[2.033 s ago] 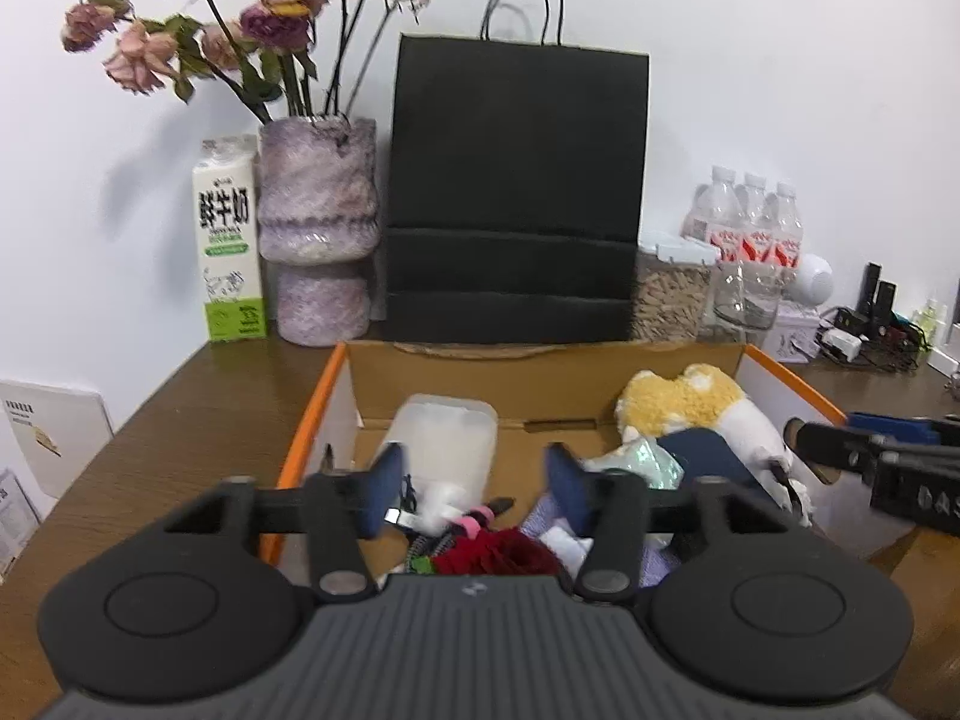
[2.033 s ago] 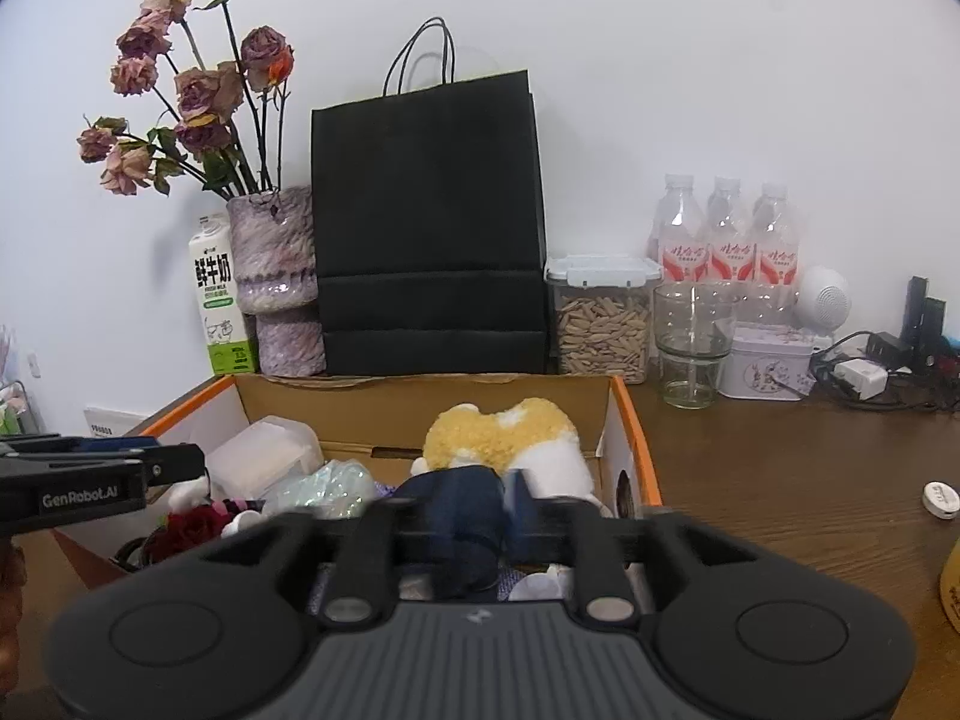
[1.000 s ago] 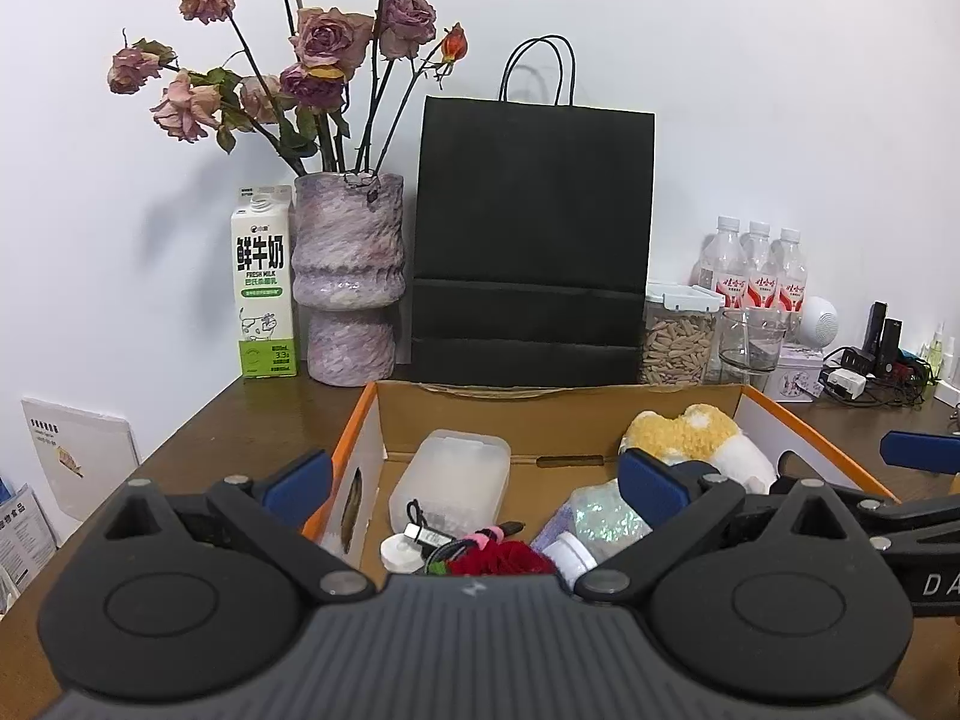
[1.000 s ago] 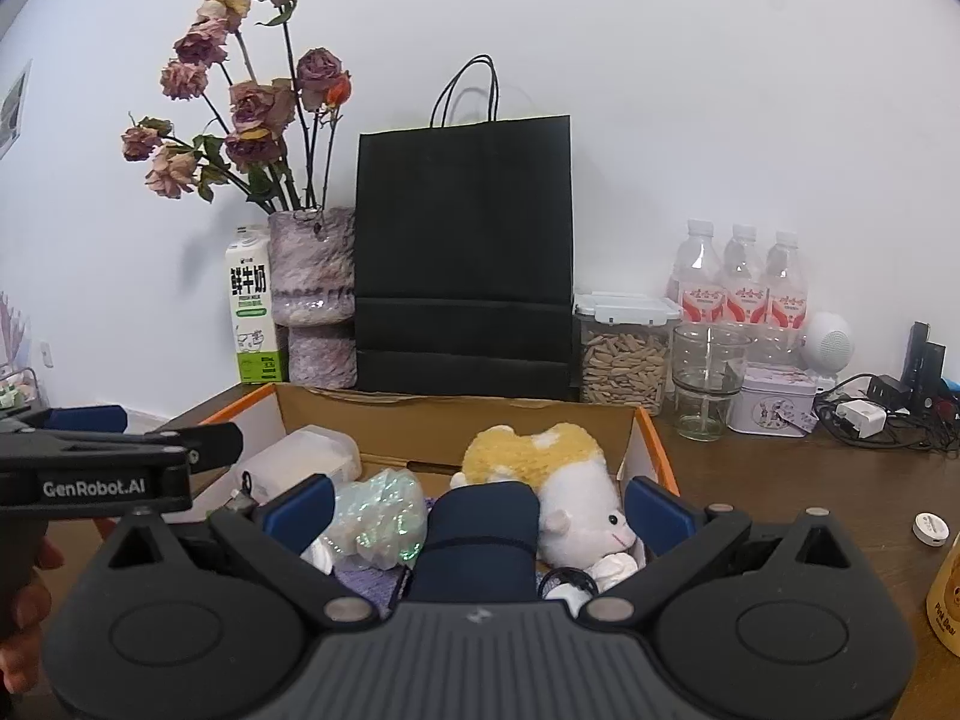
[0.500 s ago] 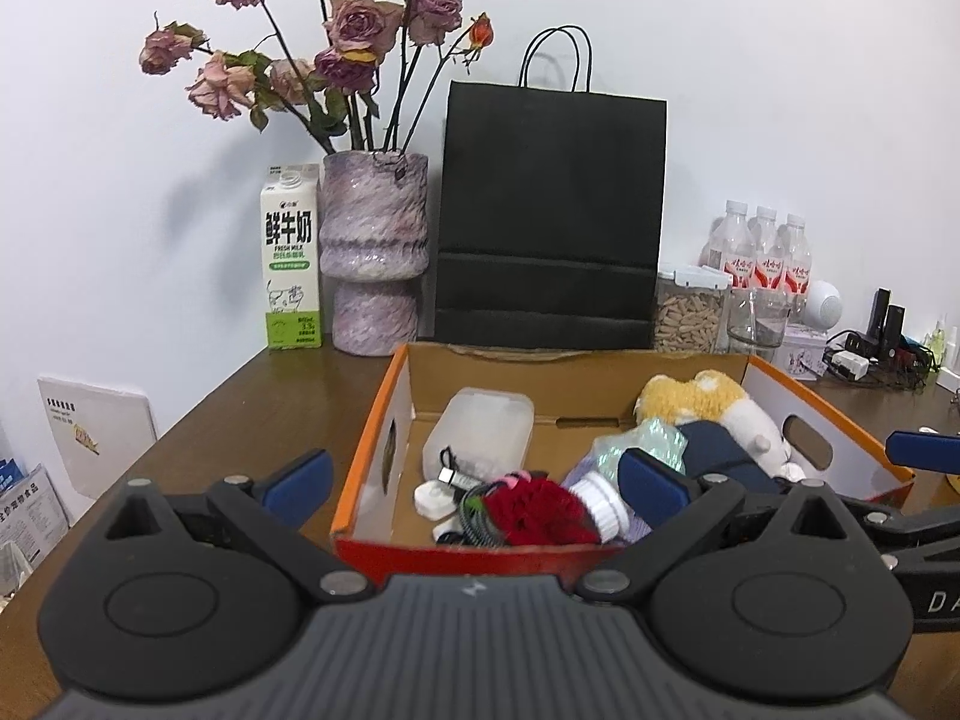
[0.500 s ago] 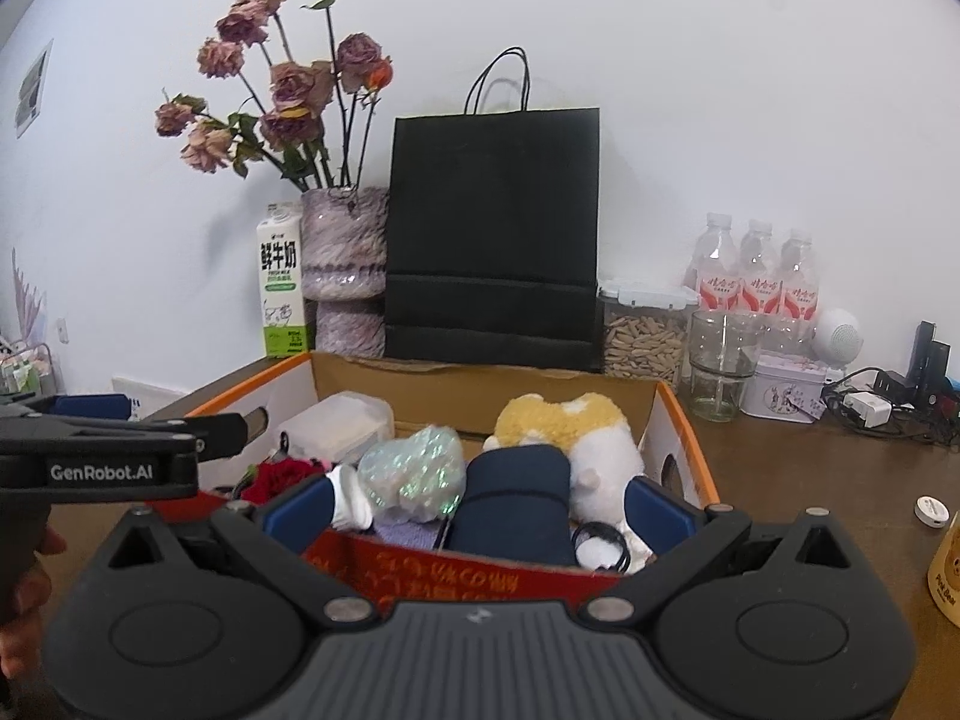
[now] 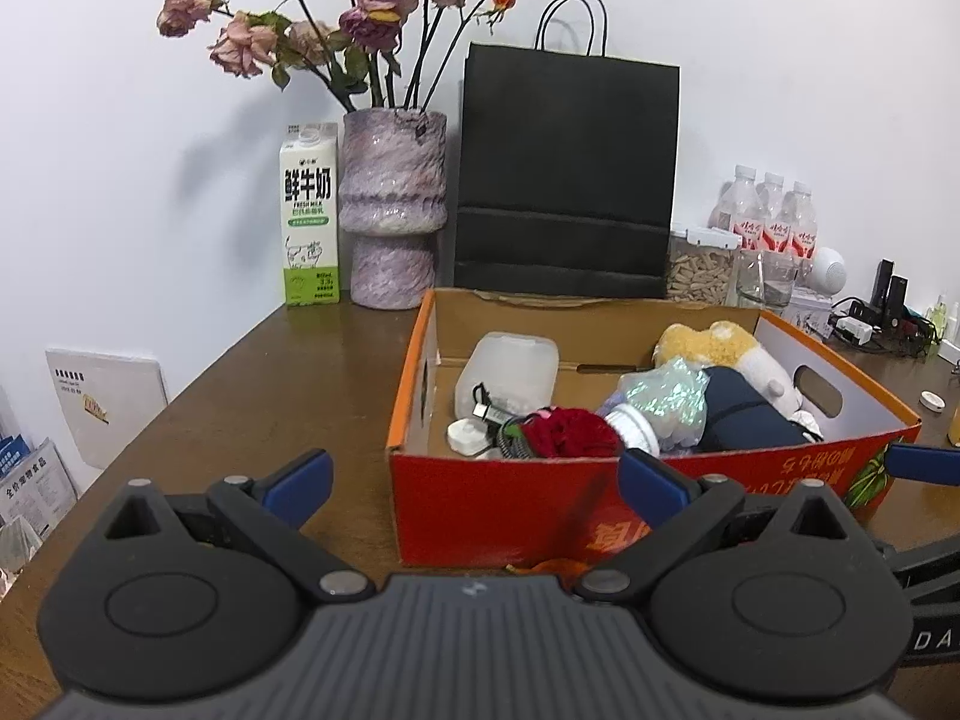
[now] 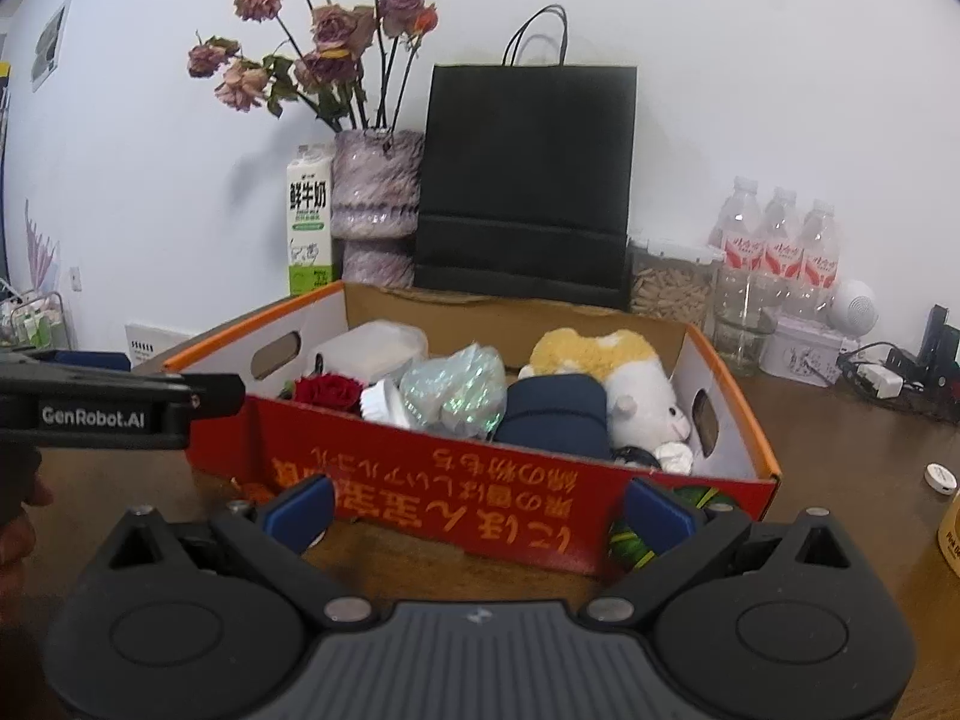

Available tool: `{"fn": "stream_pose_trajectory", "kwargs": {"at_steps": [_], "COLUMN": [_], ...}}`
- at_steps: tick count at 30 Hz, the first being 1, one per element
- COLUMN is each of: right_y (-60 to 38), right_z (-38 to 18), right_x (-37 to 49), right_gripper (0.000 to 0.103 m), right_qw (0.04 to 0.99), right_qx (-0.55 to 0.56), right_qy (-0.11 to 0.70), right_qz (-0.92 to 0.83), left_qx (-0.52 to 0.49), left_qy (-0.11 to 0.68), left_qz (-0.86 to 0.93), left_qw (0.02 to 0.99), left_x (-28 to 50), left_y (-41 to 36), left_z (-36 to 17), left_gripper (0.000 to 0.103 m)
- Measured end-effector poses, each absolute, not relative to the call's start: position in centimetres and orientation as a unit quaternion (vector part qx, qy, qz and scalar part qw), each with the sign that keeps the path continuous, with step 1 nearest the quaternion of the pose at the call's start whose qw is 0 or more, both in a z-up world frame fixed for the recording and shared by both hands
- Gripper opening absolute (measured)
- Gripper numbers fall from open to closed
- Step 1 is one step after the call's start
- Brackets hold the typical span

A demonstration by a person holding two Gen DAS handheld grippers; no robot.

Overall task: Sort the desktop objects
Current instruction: 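Withdraw the right tool from the box and grasp the last white cap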

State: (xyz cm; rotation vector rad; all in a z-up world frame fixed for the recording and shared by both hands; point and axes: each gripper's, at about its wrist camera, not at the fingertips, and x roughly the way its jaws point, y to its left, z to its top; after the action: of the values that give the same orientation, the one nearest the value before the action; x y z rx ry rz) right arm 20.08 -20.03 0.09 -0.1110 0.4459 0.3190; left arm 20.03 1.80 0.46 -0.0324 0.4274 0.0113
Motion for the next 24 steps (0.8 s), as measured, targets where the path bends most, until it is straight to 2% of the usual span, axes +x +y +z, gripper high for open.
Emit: {"fn": "stream_pose_trajectory", "kwargs": {"at_steps": [11, 18, 22, 24], "right_y": [-17.1, -14.3, -13.2, -12.9], "right_z": [-1.3, -2.0, -2.3, -2.3], "right_x": [20.5, 21.4, 22.0, 22.4], "right_gripper": [0.101, 0.091, 0.075, 0.073], "right_qw": [0.946, 0.932, 0.929, 0.930], "right_qx": [-0.075, -0.082, -0.081, -0.071], "right_qy": [0.266, 0.300, 0.311, 0.318], "right_qz": [0.171, 0.186, 0.181, 0.171], "left_qx": [-0.016, -0.009, -0.010, -0.011], "left_qy": [0.248, 0.262, 0.265, 0.267], "left_qz": [0.001, 0.001, 0.001, 0.001], "left_qw": [0.969, 0.965, 0.964, 0.964], "left_x": [20.4, 20.4, 20.3, 20.2], "left_y": [4.6, 6.7, 7.6, 8.0], "left_z": [-0.4, -0.6, -0.7, -0.7], "left_gripper": [0.103, 0.103, 0.103, 0.103]}}
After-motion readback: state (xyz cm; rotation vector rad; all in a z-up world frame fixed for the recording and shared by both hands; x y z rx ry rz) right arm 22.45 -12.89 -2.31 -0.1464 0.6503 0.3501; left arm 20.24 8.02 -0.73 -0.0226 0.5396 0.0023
